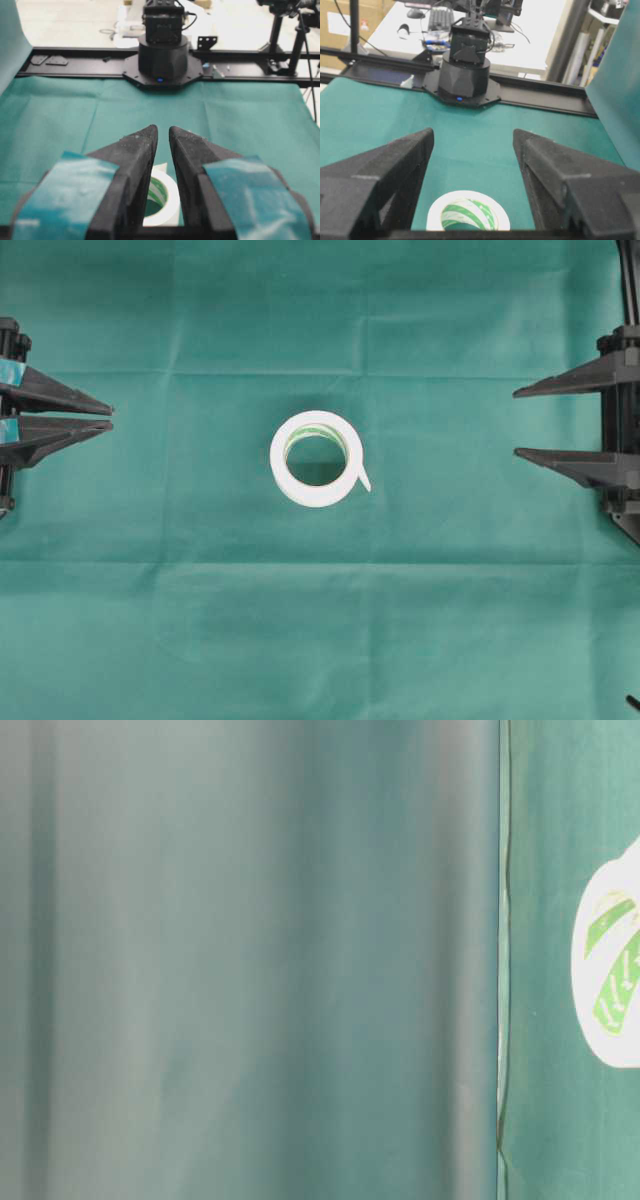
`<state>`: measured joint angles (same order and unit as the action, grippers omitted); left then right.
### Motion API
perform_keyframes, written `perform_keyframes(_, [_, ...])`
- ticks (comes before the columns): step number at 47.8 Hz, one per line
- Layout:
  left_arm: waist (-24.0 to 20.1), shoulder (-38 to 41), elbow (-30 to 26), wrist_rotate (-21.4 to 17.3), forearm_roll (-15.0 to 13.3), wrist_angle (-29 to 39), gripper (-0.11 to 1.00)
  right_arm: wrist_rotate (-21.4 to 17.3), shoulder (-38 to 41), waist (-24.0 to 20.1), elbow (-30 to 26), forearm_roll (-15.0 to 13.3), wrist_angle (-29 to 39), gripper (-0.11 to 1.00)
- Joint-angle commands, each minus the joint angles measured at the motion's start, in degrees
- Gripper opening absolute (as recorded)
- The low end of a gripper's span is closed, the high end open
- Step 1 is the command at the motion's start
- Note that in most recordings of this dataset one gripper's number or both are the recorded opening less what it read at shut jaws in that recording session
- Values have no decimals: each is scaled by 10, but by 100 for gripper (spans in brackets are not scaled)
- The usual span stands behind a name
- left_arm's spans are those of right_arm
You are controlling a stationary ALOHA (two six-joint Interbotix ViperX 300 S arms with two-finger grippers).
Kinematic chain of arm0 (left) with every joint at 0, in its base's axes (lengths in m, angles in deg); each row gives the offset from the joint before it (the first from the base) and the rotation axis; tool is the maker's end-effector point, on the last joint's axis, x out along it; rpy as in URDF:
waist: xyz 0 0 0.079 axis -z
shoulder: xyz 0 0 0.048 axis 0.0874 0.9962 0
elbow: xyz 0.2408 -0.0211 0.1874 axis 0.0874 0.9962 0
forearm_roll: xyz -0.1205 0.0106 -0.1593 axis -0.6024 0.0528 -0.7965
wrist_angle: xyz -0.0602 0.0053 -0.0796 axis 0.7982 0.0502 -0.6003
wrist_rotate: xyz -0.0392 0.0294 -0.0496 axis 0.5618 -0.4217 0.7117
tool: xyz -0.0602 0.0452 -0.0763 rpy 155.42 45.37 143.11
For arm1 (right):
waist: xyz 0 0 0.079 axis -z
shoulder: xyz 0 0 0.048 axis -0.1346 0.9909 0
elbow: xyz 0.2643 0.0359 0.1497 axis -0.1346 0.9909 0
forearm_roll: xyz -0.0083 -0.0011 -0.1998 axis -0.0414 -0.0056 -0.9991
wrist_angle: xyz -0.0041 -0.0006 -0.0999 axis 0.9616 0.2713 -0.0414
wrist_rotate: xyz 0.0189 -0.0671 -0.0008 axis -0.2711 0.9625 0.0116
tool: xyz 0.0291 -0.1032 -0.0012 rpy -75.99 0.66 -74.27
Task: Peel off the duct tape with your right arm.
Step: 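Move the open left gripper toward the white tape roll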
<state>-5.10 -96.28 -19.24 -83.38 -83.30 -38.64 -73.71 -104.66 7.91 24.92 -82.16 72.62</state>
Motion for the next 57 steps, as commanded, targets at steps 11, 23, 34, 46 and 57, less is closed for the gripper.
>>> perform_keyframes(11, [32, -22, 11, -1, -6, -9, 0, 0, -18, 3, 29, -3, -11, -2])
perform_keyframes(23, [32, 6, 8, 2, -7, -12, 1, 2, -20, 3, 41, -4, -34, 2])
perform_keyframes(34, [40, 25, 7, 4, -7, -30, 3, 1, -11, 3, 42, -4, -34, 62])
perform_keyframes(46, [40, 37, 3, 3, -7, -37, 65, 1, -7, 4, 41, -3, -34, 65])
perform_keyframes(57, [40, 85, -28, -2, -7, -46, 68, 1, 7, 3, 38, -4, -34, 65])
